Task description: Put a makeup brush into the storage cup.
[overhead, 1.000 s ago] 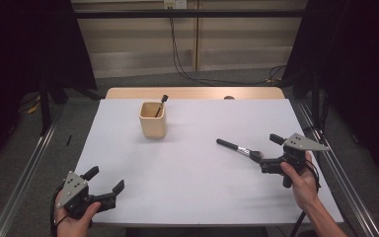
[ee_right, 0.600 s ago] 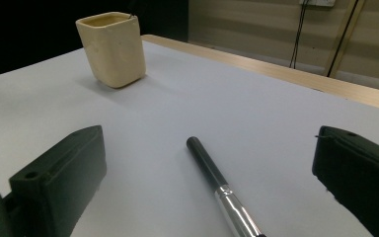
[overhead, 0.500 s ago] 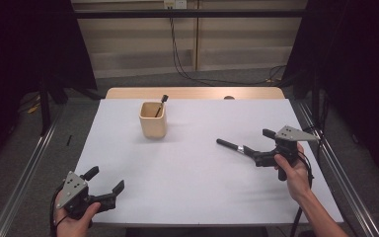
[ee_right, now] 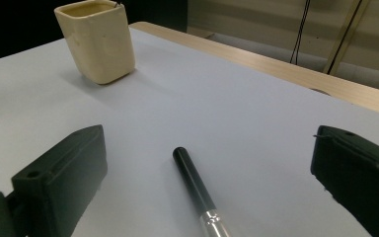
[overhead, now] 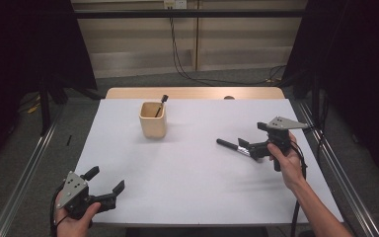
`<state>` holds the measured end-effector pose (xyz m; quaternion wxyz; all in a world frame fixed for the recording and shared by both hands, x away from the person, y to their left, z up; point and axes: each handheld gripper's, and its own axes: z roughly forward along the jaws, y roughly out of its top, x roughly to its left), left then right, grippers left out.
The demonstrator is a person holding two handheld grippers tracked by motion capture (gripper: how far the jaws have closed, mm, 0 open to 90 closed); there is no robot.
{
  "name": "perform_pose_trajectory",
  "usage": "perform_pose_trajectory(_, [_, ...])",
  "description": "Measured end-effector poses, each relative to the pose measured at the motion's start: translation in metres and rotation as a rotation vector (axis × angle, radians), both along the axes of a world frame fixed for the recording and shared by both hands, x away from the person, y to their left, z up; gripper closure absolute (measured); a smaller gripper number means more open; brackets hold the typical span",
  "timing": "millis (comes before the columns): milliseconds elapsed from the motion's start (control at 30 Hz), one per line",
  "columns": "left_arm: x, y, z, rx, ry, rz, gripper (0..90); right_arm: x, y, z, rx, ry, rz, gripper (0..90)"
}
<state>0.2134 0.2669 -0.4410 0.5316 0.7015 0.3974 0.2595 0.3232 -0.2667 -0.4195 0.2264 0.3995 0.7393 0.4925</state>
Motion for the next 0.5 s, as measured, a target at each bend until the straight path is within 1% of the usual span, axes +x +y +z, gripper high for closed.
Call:
perform_pose_trajectory(167, [0.000,0.000,0.000,-0.001,-0.001,-0.001,3.7,0.011,-0.001,0.003,-0.016,0.019,0.000,0.8])
perform_pose_trajectory(233, [0.000,0.000,0.000,0.001,0.001,-0.003,3.7,0.015,-0.002,0.003,-0.031,0.044,0.009,0.9])
perform_pose_trajectory(300, [0.000,0.000,0.000,0.002,0.001,-0.002,3.7,0.017,-0.004,0.003,-0.034,0.059,0.012,1.2])
perform_pose_trajectory(433, [0.000,0.000,0.000,0.003,0.001,-0.004,3.7,0.018,-0.006,0.002,-0.069,0.098,0.036,1.2])
perform_pose_trajectory(467, [0.000,0.000,0.000,0.003,0.001,-0.003,3.7,0.019,-0.006,0.002,-0.072,0.106,0.039,1.5])
perform_pose_trajectory(500, [0.001,0.001,0.000,0.009,0.001,-0.006,3.7,0.019,-0.006,0.002,-0.081,0.116,0.044,2.0])
